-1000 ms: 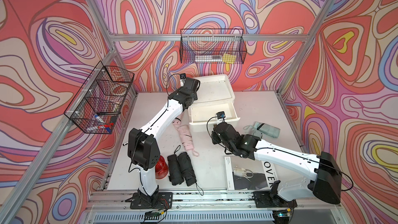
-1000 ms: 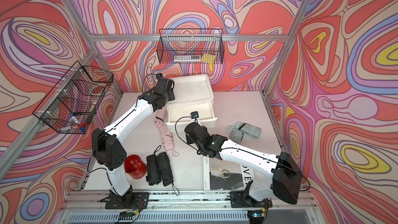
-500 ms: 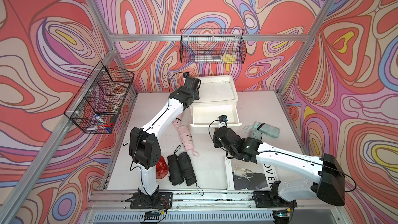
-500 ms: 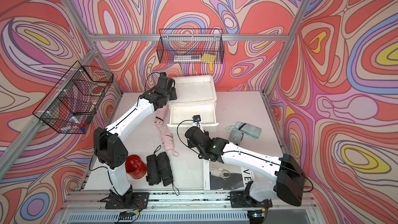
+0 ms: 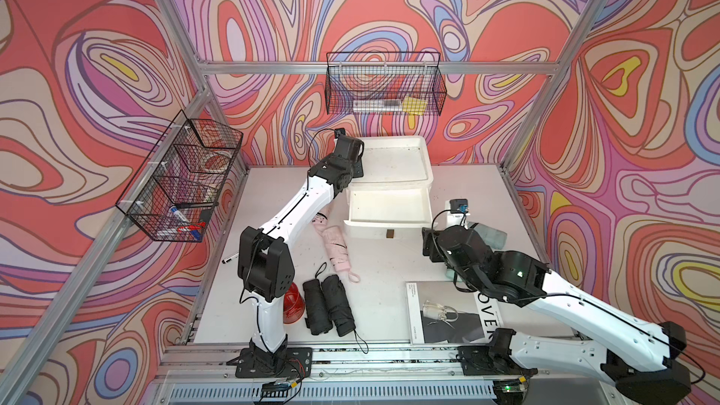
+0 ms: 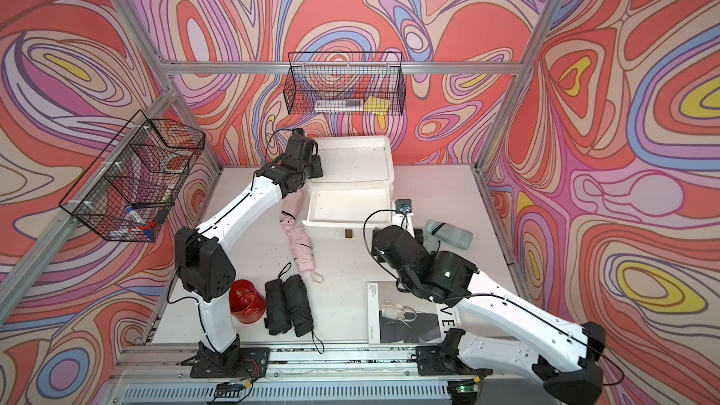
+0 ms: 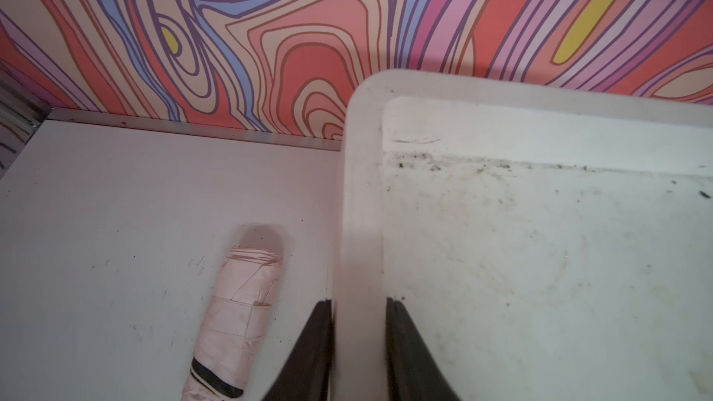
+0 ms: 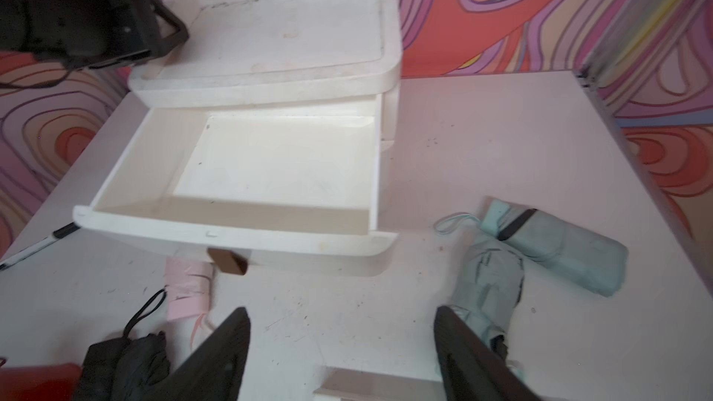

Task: Place the umbrella in the drawer by color
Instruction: Open the drawer in the storage box, then pick up the umbrella from the center of the board.

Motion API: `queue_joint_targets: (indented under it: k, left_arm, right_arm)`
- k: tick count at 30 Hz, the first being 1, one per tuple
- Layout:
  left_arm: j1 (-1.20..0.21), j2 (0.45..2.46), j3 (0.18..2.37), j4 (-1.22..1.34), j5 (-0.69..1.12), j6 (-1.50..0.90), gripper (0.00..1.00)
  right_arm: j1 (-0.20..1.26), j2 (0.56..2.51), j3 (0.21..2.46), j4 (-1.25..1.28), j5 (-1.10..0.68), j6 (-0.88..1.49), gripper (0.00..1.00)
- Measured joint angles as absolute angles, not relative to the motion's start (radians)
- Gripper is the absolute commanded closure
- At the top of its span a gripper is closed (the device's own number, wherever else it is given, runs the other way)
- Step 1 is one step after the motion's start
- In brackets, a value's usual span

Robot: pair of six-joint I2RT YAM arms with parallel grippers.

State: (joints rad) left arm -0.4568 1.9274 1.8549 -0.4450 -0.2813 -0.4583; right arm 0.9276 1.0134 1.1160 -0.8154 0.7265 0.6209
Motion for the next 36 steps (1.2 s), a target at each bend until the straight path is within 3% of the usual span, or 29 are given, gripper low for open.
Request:
queue_joint_targets:
  k: [7, 14, 20, 28, 31, 36]
  left_arm:
    - [-0.461, 1.773, 1.700, -0.374, -0.263, -0.455, 0.22]
    - [-0.464, 1.345, 1.392, -0.296, -0.268, -0.419, 0.14]
    - [-0.464, 1.103, 1.099, -0.217, -0.200, -0.470, 0.13]
    - [-0.464, 1.089, 0.986, -0.213, -0.114, -0.530, 0.10]
    - [-0.464, 1.090, 0.984, -0.196, -0.092, -0.549, 0.10]
    - [-0.465, 1.102, 0.984, -0.178, -0.067, -0.566, 0.08]
  right_arm:
    - [0.502, 1.040, 0.926, -0.828, 0.691, 0.617, 0.18]
    - [0.282, 1.200, 0.796, -0.683, 0.428, 0.575, 0.17]
    - [0.265, 1.382, 0.768, -0.560, 0.182, 0.587, 0.19]
    - [0.263, 1.391, 0.709, -0.514, 0.177, 0.632, 0.20]
    - [0.263, 1.429, 0.706, -0.507, 0.176, 0.635, 0.27]
    - [0.262, 1.459, 0.709, -0.493, 0.176, 0.640, 0.47]
